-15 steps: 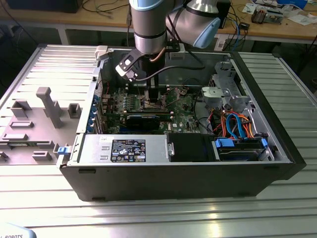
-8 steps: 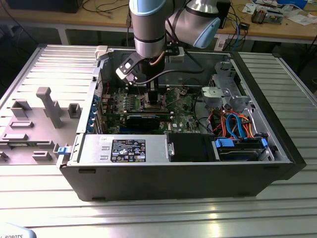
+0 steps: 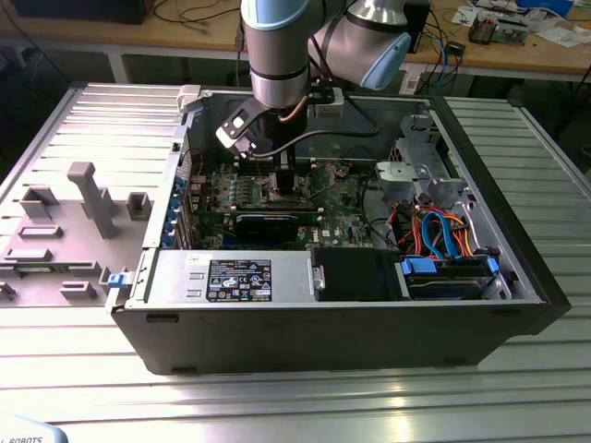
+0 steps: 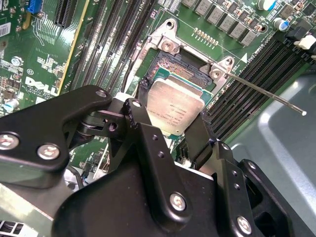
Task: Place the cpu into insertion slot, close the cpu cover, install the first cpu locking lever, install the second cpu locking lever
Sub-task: 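Place the cpu into insertion slot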
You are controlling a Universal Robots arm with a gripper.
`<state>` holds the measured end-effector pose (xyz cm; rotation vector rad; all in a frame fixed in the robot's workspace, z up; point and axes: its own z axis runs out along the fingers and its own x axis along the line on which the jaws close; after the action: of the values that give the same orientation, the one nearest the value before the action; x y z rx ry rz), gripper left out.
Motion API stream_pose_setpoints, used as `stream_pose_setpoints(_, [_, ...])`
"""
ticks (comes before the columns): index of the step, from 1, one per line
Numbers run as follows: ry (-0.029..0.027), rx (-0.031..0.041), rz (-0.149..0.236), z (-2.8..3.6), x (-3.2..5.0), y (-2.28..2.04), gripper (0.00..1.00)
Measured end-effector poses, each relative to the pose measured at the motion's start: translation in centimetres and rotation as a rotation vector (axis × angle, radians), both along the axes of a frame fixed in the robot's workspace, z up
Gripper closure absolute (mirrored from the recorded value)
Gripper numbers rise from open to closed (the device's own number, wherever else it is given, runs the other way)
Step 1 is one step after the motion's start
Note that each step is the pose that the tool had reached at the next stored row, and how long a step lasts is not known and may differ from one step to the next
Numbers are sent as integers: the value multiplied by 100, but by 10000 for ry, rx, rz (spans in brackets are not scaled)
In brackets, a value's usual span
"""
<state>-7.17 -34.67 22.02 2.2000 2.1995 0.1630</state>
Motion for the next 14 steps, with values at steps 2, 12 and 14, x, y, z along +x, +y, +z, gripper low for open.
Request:
stream_pose_setpoints(2, [-2,2,0,-3,0,0,46])
stream_pose_setpoints(12, [-1,2,-8,-60,-7,2,46])
stream_pose_setpoints(14, [1,-5,-8,-77,-11,11,46])
